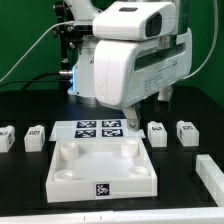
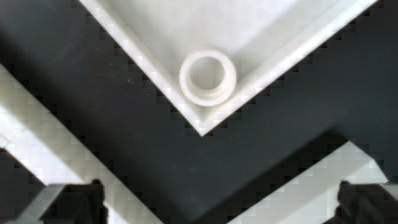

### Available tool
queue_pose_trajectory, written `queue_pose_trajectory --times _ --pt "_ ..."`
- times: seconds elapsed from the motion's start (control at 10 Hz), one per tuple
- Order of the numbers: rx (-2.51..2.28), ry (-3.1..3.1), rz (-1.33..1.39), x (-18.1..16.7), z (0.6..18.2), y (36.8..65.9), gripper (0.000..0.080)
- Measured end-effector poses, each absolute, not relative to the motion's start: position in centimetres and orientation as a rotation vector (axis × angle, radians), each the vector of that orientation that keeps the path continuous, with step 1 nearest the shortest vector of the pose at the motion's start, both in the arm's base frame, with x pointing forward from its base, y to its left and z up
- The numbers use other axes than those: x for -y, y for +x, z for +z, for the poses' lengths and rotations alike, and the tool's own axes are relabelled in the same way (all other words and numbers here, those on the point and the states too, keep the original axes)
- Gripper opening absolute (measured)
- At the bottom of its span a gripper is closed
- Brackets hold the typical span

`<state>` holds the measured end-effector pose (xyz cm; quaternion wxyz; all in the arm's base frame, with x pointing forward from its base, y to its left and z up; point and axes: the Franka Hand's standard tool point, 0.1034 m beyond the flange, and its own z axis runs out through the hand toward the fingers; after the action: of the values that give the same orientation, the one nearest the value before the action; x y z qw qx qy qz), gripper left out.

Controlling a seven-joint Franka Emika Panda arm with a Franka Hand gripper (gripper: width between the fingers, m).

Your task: Assemble one leg

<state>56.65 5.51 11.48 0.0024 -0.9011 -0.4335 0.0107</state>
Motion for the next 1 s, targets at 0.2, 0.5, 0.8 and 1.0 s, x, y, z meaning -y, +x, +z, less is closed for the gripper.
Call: queue_pose_trajectory --times 0.2,0.5,0.8,1.0 --pt "1.36 -2.827 0.034 -5.5 11.5 56.7 0.065" --pt "1.373 -2.82 0.034 -5.5 11.5 56.7 0.065" --pt "1.617 -2.702 0.018 -5.2 10.9 53.7 0.065" --pt "1.923 -2.486 0.039 -3.8 10.3 50.5 0.065"
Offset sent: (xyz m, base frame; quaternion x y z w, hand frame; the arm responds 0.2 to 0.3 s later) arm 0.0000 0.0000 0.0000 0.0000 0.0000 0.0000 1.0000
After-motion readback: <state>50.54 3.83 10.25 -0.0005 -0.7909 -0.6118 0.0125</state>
